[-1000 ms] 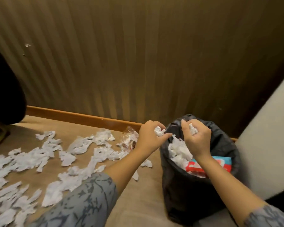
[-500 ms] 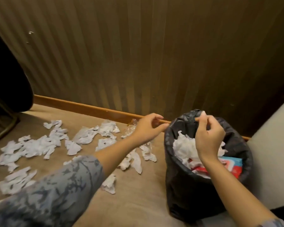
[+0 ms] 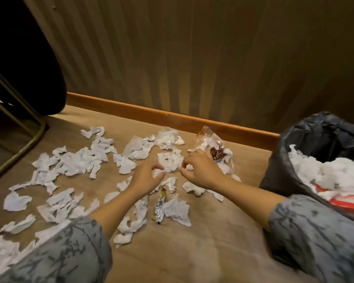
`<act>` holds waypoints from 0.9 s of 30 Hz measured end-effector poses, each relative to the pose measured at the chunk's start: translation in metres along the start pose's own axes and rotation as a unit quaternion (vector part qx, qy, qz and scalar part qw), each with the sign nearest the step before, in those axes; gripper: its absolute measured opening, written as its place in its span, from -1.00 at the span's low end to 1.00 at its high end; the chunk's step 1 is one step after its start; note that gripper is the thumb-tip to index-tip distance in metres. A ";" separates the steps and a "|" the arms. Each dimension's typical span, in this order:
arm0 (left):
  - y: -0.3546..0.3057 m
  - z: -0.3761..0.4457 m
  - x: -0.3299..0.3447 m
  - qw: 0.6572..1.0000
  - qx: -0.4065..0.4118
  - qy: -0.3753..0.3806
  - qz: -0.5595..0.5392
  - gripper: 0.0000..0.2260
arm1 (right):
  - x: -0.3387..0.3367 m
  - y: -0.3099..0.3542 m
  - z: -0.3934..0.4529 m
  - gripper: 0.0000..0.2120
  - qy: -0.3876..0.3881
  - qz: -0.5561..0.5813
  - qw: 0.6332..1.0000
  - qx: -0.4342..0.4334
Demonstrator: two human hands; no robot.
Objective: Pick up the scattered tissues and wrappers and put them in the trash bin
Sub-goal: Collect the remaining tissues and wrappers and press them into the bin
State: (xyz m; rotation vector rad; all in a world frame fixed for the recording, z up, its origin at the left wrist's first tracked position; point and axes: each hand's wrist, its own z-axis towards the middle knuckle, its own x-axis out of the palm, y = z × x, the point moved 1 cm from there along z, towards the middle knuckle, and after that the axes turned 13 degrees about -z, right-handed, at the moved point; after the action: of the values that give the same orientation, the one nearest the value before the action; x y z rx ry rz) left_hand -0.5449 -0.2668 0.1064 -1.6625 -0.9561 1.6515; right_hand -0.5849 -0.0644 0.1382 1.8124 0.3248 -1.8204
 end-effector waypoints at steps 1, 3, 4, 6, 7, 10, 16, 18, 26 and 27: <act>0.023 -0.004 0.002 0.999 -0.014 -0.018 0.043 -0.81 | 0.015 0.001 0.005 -0.69 0.044 -0.013 0.999 0.016; 0.063 -0.017 0.003 0.988 -0.075 -0.053 0.124 -0.61 | 0.043 0.004 0.009 -0.56 0.108 0.000 0.992 0.072; 0.080 -0.024 0.003 0.981 -0.105 -0.064 0.151 -0.47 | 0.058 0.005 0.009 -0.48 0.129 0.005 0.986 0.101; 0.105 -0.038 0.002 0.970 -0.151 -0.067 0.178 -0.19 | 0.087 0.008 0.002 -0.30 0.153 0.011 0.975 0.162; 0.114 -0.045 0.001 0.966 -0.164 -0.063 0.188 -0.09 | 0.099 0.011 -0.003 -0.23 0.159 0.016 0.968 0.193; 0.136 -0.063 0.004 0.964 -0.171 -0.035 0.200 0.05 | 0.132 0.026 -0.023 -0.11 0.150 0.015 0.961 0.232; 0.165 -0.100 0.020 0.998 0.030 -0.011 0.059 -0.47 | 0.177 0.068 -0.065 -0.37 0.018 0.024 0.992 0.126; 0.172 -0.105 0.018 0.998 0.063 0.002 0.017 -0.64 | 0.184 0.081 -0.075 -0.45 -0.012 0.006 0.995 0.098; 0.158 -0.101 -0.005 0.982 -0.025 -0.136 -0.126 -0.55 | 0.193 0.110 -0.101 -0.90 -0.067 0.097 0.985 0.124; 0.155 -0.097 -0.011 0.981 -0.007 -0.153 -0.119 -0.57 | 0.189 0.108 -0.100 -0.88 -0.079 0.127 0.979 0.141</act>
State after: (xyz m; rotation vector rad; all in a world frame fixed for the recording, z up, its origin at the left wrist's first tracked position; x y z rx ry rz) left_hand -0.4360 -0.3560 -0.0109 -1.2643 -1.2652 1.7653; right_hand -0.4321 -0.1391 -0.0305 1.7792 -0.2275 -1.8829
